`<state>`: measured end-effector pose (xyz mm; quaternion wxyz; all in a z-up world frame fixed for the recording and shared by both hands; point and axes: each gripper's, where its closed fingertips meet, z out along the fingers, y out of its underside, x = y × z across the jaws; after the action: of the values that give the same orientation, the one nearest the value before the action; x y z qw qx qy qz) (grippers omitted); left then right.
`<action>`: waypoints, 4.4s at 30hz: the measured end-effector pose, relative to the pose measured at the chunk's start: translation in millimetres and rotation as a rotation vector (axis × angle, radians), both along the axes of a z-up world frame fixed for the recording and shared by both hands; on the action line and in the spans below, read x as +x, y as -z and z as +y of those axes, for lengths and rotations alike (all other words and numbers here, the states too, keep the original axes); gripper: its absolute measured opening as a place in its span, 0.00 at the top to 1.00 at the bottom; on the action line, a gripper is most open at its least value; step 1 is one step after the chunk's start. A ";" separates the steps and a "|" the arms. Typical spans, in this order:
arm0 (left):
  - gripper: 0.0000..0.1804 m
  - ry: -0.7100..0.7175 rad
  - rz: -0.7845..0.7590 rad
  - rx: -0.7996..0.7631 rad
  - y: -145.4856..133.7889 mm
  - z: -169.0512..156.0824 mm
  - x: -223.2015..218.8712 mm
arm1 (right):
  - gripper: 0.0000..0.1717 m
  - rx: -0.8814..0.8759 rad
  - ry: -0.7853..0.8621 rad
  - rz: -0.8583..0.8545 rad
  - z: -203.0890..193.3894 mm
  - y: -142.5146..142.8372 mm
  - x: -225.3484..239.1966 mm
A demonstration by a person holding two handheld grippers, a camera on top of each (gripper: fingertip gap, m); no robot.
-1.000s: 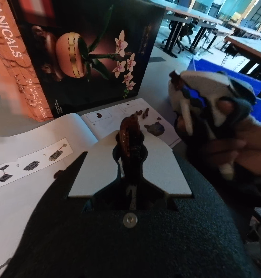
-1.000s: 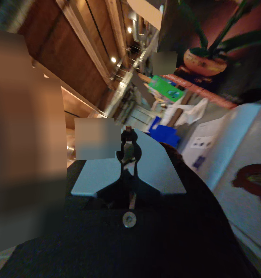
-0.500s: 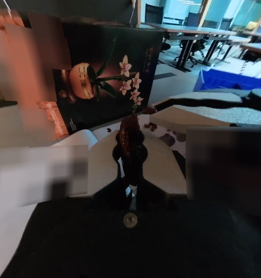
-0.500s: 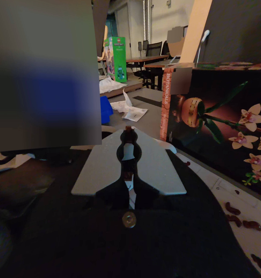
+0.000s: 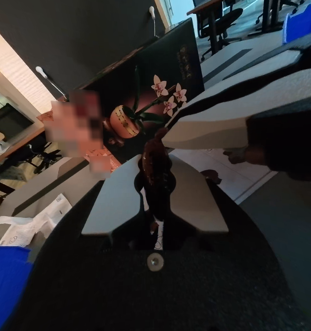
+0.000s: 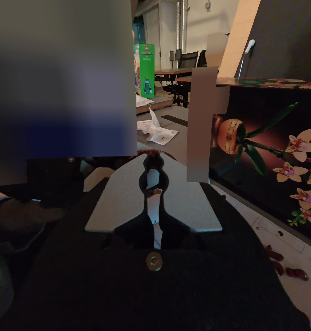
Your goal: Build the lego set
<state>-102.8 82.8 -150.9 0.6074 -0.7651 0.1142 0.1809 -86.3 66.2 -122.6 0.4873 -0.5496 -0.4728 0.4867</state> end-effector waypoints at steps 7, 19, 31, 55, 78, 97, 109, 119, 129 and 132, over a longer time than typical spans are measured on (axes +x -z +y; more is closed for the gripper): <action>0.88 0.015 0.116 -0.029 1.4 -2.2 -0.2 | 0.97 -0.206 -0.116 -0.005 -1.9 5.3 2.0; 0.87 0.008 0.277 -0.237 13.1 -2.4 4.9 | 0.97 -0.723 -0.271 0.188 1.4 4.9 11.1; 0.87 -0.029 0.253 -0.257 15.0 -3.7 1.0 | 0.97 -1.179 -0.488 0.470 5.8 -25.7 23.9; 0.87 -0.058 0.237 -0.218 6.2 -7.4 -1.7 | 0.97 -1.532 -0.735 0.737 15.9 -51.2 35.6; 0.89 0.056 -0.208 -0.087 4.9 -5.4 7.4 | 0.97 0.024 -0.006 -0.088 6.3 -10.0 11.7; 0.89 0.059 -0.052 -0.009 -7.8 -5.2 9.0 | 0.97 0.043 -0.063 -0.089 -7.2 -7.6 6.2; 0.89 0.061 0.038 0.018 -10.9 -7.0 8.8 | 0.97 -0.008 -0.091 -0.097 -7.4 -7.0 10.0; 0.89 0.035 0.343 -0.015 -7.3 -8.9 5.1 | 0.97 0.010 -0.122 -0.218 -7.9 4.7 15.2; 0.89 0.039 0.294 -0.048 1.4 -8.1 5.7 | 0.97 0.092 -0.095 -0.306 -7.0 10.2 15.2; 0.89 0.040 0.291 -0.054 2.7 -8.3 5.6 | 0.96 0.088 -0.093 -0.331 -6.3 11.6 15.0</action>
<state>-97.2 74.4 -153.6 0.5672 -0.7443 0.2214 0.2746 -71.3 60.0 -134.2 0.4034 -0.5778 -0.5925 0.3902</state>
